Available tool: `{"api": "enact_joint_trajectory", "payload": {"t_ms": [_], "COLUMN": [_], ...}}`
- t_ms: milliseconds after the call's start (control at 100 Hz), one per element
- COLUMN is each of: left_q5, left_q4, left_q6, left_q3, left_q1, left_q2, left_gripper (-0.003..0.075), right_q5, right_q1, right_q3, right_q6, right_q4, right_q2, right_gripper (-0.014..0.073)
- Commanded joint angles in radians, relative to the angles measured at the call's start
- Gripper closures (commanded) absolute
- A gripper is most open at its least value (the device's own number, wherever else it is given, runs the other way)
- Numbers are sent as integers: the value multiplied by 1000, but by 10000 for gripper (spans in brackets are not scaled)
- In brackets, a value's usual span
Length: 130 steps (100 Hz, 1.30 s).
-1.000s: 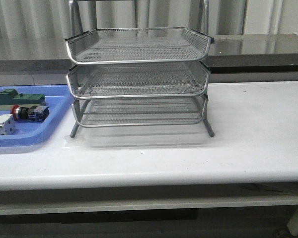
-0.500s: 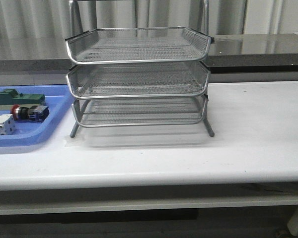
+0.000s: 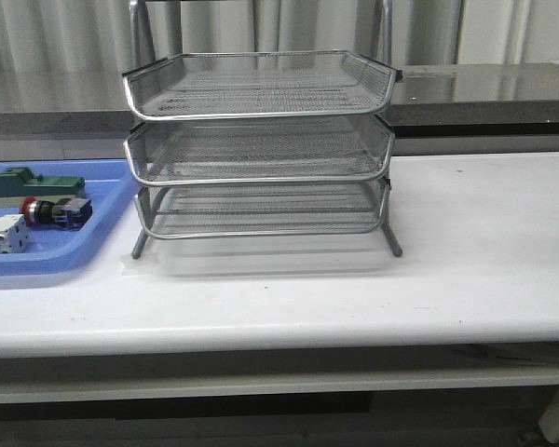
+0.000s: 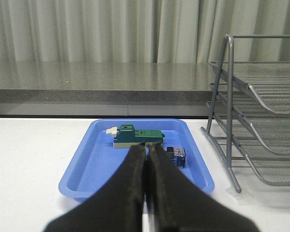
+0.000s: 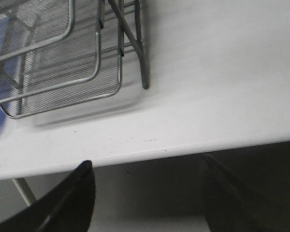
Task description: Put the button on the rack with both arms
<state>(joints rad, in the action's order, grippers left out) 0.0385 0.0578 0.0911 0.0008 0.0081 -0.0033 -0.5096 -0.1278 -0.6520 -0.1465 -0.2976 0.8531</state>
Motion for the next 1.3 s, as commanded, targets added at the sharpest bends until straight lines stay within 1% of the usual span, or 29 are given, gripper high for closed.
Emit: {"api": "enact_joint_trajectory", "payload": {"t_ms": [0,130,220,420,590,720,930,1290], "left_q5": [-86,-86,-86,-86,-86,-86,-86,-86], "left_q4": [0,0,0,0,0,0,0,0], "left_q6": [11,11,11,11,11,11,11,11], "left_q3": [47,47,47,47,47,47,47,47], "left_q1": [0,0,0,0,0,0,0,0], "left_q2": [-35,-35,-35,-35,-35,-35,-35,-35], "left_gripper": [741,741,741,741,741,741,741,741], "right_q5": [115,169,219,355,428,437,435,432], "right_q1": [6,-11,-46,-145,-202,-225,-227,-227], "right_q3": [-35,-35,-35,-53,-109,-169,-249,-267], "right_q6": [8,8,8,8,8,8,8,8], "right_q4": [-88,-154,-185,-212,-222,-224,-244,-258], "right_q2": [28,101,162,319,443,520,613,642], "right_gripper": [105,106,106,106,106,106,106,106]}}
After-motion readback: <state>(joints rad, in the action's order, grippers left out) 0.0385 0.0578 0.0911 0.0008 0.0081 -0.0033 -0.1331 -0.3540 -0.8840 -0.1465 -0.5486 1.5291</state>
